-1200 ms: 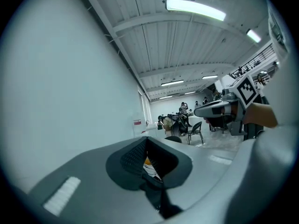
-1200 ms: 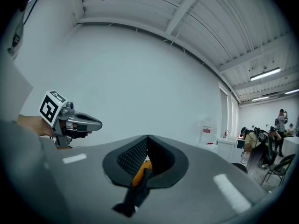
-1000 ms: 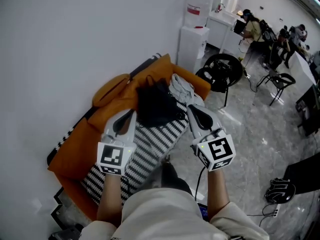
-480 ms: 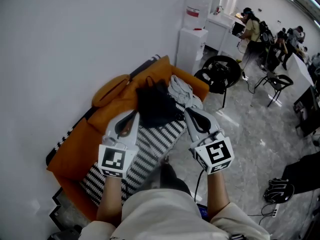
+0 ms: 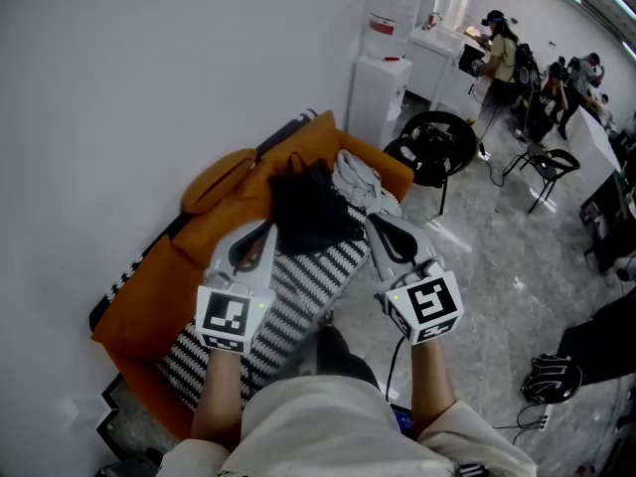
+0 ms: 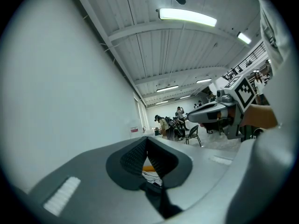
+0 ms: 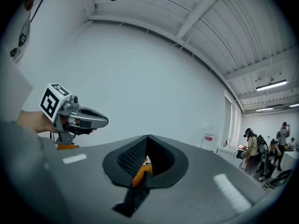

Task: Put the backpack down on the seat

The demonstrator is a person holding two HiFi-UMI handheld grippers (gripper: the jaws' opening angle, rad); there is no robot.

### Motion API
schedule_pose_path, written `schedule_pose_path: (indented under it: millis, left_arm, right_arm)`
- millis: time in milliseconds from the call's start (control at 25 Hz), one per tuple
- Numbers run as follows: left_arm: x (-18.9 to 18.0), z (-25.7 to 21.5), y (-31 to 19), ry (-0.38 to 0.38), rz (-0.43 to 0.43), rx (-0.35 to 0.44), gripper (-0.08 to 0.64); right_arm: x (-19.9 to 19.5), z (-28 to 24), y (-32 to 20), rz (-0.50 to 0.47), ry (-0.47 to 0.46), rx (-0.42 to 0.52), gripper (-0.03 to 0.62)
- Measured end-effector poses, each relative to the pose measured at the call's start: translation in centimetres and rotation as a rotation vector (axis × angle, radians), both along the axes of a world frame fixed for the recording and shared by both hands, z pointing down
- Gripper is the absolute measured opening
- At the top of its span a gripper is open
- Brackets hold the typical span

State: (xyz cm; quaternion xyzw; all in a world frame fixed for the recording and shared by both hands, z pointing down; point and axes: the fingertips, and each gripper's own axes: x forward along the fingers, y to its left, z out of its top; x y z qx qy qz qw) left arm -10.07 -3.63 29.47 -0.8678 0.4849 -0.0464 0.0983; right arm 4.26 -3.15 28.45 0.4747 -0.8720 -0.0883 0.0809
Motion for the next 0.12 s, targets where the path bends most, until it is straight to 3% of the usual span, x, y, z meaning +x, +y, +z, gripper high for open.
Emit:
schedule_pose_path:
  millis: [120]
  left_arm:
    - [-0.11, 0.05, -0.36, -0.001, 0.001, -0.005, 0.011]
  right_arm:
    - [-0.07, -0.04, -0.27, 0.005, 0.001, -0.002, 0.002]
